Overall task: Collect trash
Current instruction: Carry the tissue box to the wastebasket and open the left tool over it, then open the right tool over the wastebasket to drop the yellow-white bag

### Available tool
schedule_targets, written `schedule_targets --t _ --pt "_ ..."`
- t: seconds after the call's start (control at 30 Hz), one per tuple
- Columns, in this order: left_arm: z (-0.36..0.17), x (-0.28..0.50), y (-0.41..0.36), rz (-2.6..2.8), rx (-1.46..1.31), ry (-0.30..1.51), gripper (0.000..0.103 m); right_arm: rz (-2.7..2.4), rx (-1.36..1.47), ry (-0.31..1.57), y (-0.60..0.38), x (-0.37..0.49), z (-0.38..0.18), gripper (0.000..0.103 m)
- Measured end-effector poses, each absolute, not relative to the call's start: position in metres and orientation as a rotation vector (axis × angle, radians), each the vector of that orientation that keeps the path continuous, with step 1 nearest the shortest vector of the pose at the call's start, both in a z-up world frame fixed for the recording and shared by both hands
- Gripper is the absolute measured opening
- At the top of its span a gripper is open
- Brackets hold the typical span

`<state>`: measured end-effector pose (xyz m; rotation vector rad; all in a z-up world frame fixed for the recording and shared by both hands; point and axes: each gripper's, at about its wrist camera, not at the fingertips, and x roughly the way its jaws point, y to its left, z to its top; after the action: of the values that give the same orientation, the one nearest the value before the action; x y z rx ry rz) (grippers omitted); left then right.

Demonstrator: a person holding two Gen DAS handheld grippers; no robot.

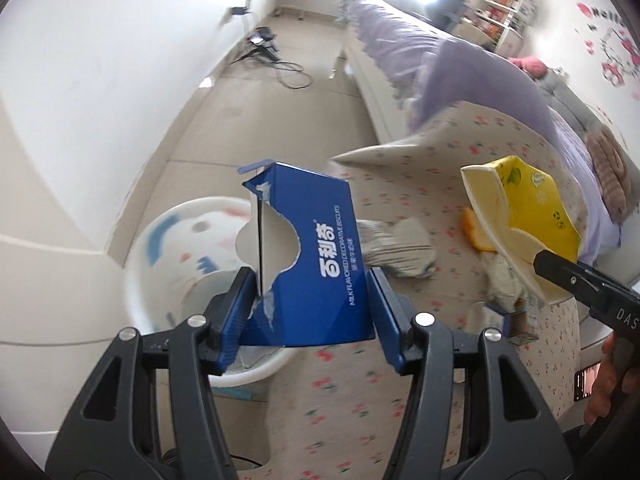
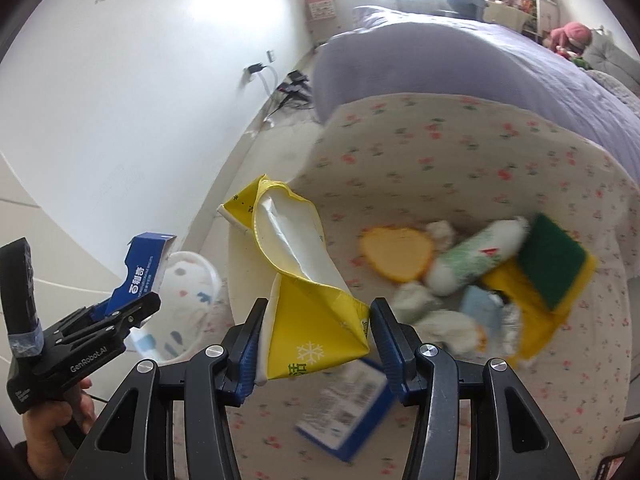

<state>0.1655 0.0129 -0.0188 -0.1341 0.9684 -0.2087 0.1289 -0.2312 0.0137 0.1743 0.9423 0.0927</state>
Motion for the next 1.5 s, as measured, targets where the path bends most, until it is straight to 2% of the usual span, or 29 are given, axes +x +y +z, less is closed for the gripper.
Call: schedule_targets --t 0.33,0.43,0.57,0.73,1.1,1.2,1.23,1.27,1.5 --pt "-0.04 0.172 0.069 -0.111 -0.224 0.999 0.06 0.188 0.173 1.022 -0.169 0.157 -0.014 0.052" --pt "-0.046 0.177 0.077 -0.086 -0.24 1.001 0.068 0.215 0.17 1.043 -0.155 0.163 -0.024 0.052" --pt "-0.05 0.178 0.083 -0.034 -0.241 1.033 0.089 0.238 0.171 1.064 -0.142 0.169 -0.035 0.052" --pt "-0.046 0.17 0.088 0.017 -0.18 1.032 0.101 0.26 0.156 1.087 -0.126 0.177 -0.046 0.052" --pt "-0.048 0.149 0.111 0.075 -0.168 1.039 0.102 0.302 0.121 1.096 -0.098 0.189 -0.062 0.053" --pt "-0.048 0.145 0.114 0.082 -0.165 1.042 0.102 0.356 0.15 1.045 -0.098 0.188 -0.057 0.06" --pt "-0.048 0.143 0.115 0.085 -0.165 1.041 0.102 0.364 0.161 1.032 -0.099 0.187 -0.055 0.075" --pt "-0.047 0.142 0.116 0.087 -0.165 1.041 0.102 0.356 0.172 1.02 -0.1 0.186 -0.052 0.084" --pt "-0.043 0.135 0.119 0.087 -0.171 1.034 0.102 0.349 0.186 1.014 -0.105 0.182 -0.042 0.084"
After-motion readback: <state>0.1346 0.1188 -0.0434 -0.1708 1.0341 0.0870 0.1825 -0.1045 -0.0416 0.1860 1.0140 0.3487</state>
